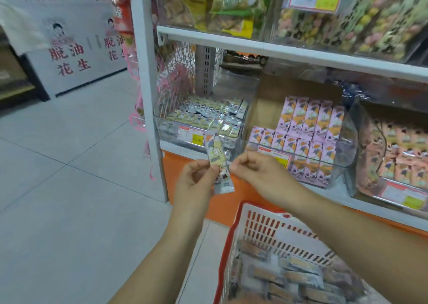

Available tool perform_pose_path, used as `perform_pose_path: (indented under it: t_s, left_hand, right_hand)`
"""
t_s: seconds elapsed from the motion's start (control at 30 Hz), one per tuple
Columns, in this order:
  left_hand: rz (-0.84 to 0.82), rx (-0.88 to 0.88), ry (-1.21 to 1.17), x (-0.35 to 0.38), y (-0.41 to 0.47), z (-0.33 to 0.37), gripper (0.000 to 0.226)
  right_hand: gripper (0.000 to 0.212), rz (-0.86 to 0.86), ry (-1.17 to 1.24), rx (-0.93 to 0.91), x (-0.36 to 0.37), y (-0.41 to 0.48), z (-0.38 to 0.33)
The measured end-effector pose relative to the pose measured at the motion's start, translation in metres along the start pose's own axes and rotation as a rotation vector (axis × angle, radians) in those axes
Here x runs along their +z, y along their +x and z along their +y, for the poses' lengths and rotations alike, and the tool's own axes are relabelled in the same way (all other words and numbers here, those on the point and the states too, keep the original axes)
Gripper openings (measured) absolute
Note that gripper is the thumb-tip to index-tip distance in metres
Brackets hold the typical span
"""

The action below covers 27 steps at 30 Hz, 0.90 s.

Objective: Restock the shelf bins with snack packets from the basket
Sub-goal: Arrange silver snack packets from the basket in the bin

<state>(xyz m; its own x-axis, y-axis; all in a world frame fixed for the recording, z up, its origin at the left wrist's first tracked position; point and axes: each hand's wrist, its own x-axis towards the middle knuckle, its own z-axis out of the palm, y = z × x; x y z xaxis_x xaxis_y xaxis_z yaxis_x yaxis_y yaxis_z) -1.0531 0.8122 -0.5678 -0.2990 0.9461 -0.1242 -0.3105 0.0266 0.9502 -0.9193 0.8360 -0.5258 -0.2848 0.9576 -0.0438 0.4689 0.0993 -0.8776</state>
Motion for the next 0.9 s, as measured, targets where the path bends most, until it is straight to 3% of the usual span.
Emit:
perform_pose_path:
  t_s: [0.03,0.1,0.2,0.3,0.5,0.67,0.9]
  left_hand:
    - [0.006,0.017,0.029,-0.001,0.012,0.005,0.009]
    - [0.008,0.062,0.144,-0.003,0.038,0.015,0.008]
    - [-0.012,0.170,0.318,0.003,0.075,0.035,0.015]
    - [-0.039,0.249,0.449,0.015,0.113,0.050,0.024]
    - [-0.040,0.226,0.659,0.052,0.200,0.049,0.032]
    - [-0.031,0.110,0.717,0.089,0.262,0.030,0.018]
    - [-0.051,0.220,1.041,0.117,0.289,0.014,0.026]
  right_hand:
    - [0.007,0.051,-0.100,-0.049,-0.007,0.013,0.001]
    - [0.021,0.138,-0.348,-0.134,-0.026,0.042,0.006]
    - [0.048,0.115,-0.659,-0.191,-0.049,0.083,0.017]
    - [0.052,0.083,-0.802,-0.236,-0.054,0.109,0.030]
    - [0.047,0.128,-0.799,-0.400,-0.066,0.124,0.043]
    - [0.052,0.113,-0.720,-0.436,-0.062,0.129,0.054]
    - [0.055,0.128,-0.641,-0.472,-0.062,0.134,0.064]
